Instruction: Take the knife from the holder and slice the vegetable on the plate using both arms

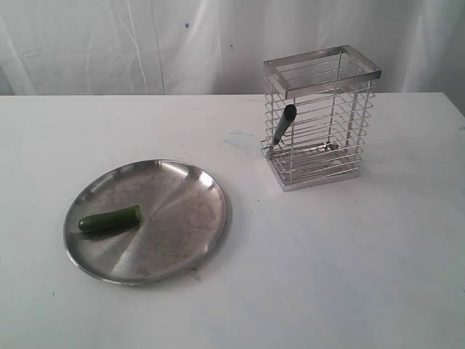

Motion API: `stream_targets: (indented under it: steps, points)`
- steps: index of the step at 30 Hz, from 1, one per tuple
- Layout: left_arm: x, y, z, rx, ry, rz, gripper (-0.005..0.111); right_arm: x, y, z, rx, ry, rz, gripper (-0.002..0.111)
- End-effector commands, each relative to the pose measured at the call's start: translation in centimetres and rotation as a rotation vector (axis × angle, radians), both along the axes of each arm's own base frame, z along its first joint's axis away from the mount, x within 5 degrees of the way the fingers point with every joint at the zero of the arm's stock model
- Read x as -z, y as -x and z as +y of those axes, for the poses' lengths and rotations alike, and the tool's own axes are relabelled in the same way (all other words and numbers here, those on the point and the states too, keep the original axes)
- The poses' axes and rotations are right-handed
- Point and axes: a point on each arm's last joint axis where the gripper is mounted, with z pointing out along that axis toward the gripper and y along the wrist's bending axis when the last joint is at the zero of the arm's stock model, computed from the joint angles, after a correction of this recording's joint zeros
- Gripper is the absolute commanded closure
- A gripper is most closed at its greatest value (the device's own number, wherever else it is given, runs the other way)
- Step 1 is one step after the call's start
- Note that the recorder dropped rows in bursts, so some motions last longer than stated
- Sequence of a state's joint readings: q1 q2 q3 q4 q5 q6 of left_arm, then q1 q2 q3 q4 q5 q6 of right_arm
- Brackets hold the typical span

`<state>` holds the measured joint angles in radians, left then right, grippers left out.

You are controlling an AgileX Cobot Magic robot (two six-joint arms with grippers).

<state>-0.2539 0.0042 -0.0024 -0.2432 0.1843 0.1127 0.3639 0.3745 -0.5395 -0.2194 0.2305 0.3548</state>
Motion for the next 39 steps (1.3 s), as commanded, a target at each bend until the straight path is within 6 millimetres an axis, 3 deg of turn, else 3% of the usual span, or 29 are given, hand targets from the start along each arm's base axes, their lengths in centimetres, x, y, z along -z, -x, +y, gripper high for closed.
stream_targets:
  steps: [1,5,7,9,13,16,23,29,39]
  points:
    - [0.0,0.0,0.0,-0.005,0.014,-0.004,0.107,-1.8,-4.1,3.2,-0.162,0.296,0.299,0.108]
    - [0.0,0.0,0.0,-0.005,0.014,-0.004,0.107,-1.4,-8.8,6.5,-0.269,0.334,0.504,0.107]
    - [0.0,0.0,0.0,-0.005,0.014,-0.004,0.107,-0.7,-11.4,7.9,-0.281,0.334,0.535,0.101]
    - [0.0,0.0,0.0,-0.005,0.014,-0.004,0.107,0.3,-13.6,8.9,-0.278,0.330,0.559,0.091]
    - [0.0,0.0,0.0,-0.005,0.014,-0.004,0.107,2.2,-17.3,10.8,-0.256,0.233,0.656,0.060]
    - [0.0,0.0,0.0,-0.005,0.014,-0.004,0.107,3.1,-19.4,11.9,-0.246,0.179,0.681,0.049]
    - [0.0,0.0,0.0,-0.005,0.014,-0.004,0.107,3.5,-22.3,13.3,-0.239,0.167,0.678,0.049]
    - [0.0,0.0,0.0,-0.005,0.014,-0.004,0.107,5.2,-24.4,14.3,-0.235,0.177,0.724,0.049]
    - [0.0,0.0,0.0,-0.005,0.014,-0.004,0.107,6.0,-25.3,14.3,-0.196,0.186,0.706,0.049]
